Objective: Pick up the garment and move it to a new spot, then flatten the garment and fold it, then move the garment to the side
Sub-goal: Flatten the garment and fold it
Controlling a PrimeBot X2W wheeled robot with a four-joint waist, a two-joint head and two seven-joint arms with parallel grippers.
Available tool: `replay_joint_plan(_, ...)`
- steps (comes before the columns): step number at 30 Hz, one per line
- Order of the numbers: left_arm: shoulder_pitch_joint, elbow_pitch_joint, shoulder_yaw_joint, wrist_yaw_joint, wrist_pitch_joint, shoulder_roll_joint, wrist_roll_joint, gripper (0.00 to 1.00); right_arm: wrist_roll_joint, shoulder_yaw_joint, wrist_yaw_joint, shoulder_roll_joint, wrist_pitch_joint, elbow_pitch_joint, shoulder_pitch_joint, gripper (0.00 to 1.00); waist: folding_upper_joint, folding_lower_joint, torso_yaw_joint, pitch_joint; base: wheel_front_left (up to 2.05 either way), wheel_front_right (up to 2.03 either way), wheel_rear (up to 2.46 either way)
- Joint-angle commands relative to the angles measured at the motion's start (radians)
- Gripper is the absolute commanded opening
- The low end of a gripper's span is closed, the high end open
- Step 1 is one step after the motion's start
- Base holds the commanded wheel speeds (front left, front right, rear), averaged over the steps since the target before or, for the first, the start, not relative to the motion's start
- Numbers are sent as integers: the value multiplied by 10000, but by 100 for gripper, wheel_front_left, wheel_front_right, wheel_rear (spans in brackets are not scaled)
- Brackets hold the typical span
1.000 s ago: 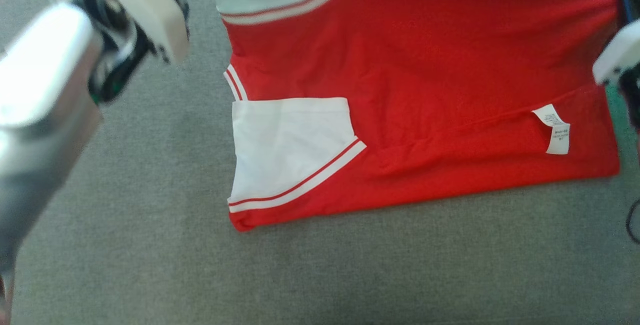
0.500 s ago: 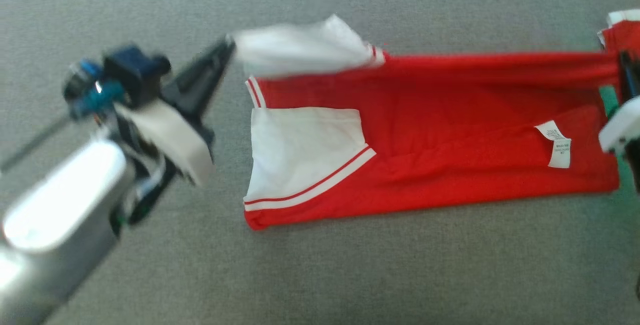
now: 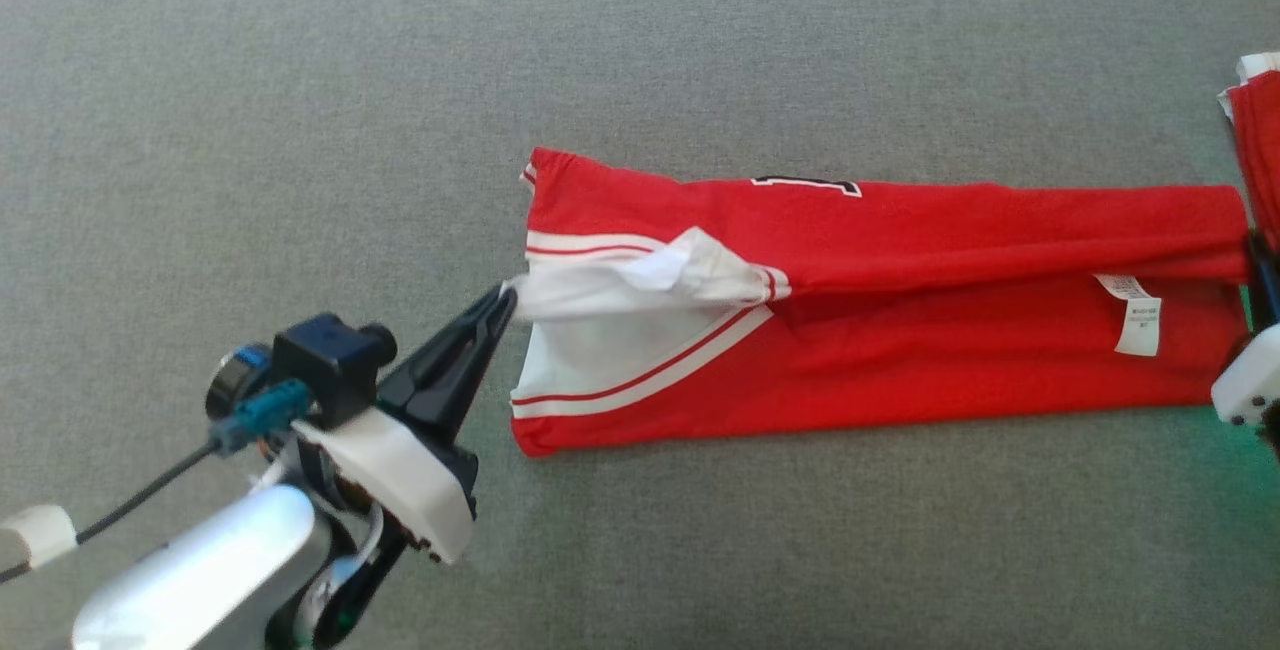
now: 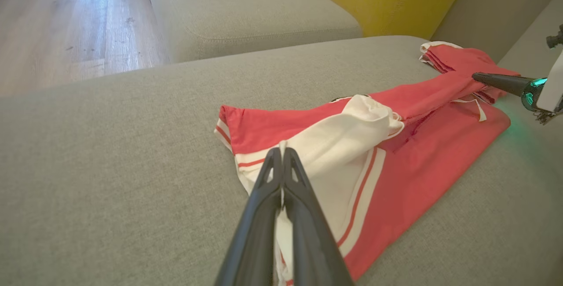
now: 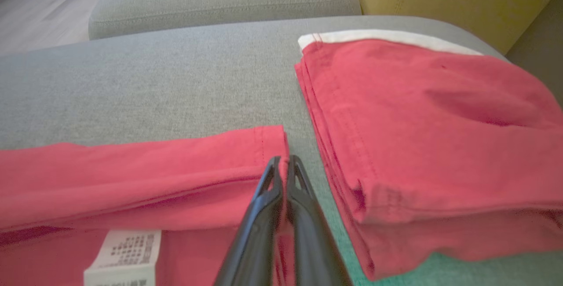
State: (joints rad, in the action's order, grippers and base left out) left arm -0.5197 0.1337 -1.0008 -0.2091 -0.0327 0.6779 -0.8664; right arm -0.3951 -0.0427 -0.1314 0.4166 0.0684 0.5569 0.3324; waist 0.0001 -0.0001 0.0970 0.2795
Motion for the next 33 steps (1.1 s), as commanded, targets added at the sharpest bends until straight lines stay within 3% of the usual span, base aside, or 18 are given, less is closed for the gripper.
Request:
replay_joint_plan(1, -151, 245, 404, -63, 92, 287, -94, 0, 59, 2, 7, 163, 63, -380, -155, 0, -1, 1, -9, 8, 0, 0, 0)
replay_joint_plan(4, 45, 131, 318, -95, 170, 146, -172, 0, 120, -119, 7, 69, 184, -616, -386, 0, -1, 1, -40, 8, 0, 0, 0)
replay_joint_plan(5, 96, 64, 291, -106, 201, 106, -177, 0, 132, -144, 7, 32, 241, -666, -447, 25, -1, 1, -58, 0, 0, 0, 0)
replay_joint_plan(7, 201, -89, 253, -135, 288, 1, -203, 0, 193, -225, 7, -33, 313, -744, -535, 100, -1, 1, -100, -28, 0, 0, 0)
replay_joint_plan(8, 257, -171, 229, -147, 323, -60, -224, 11, 237, -277, 7, -74, 323, -790, -574, 100, -1, 1, -124, -49, 0, 0, 0)
replay_joint_plan(10, 364, -342, 195, -178, 402, -195, -275, 50, 288, -396, 7, -142, 319, -874, -685, 100, -1, 1, -163, -126, 0, 0, 0)
replay_joint_plan(11, 423, -426, 199, -223, 472, -276, -298, 100, 315, -465, 7, -169, 300, -910, -765, 100, -1, 1, -180, -185, 0, 0, 0)
replay_joint_plan(17, 812, -778, 244, -539, 1048, -652, -281, 100, 381, -859, 7, -430, 216, -1183, -1468, 100, -1, 1, -236, -666, 0, 0, 0)
replay_joint_plan(23, 1622, -1259, 462, -1265, 2271, -1106, -95, 100, 355, -1270, 7, -1066, 249, -1612, -2427, 100, -1, 1, -359, -1445, 0, 0, 0)
replay_joint_plan(33, 2965, -1689, 1253, -2181, 2937, -2399, 1356, 100, 110, -2231, 7, -1911, 525, -1821, -2944, 100, -1, 1, -54, -2150, 0, 0, 0)
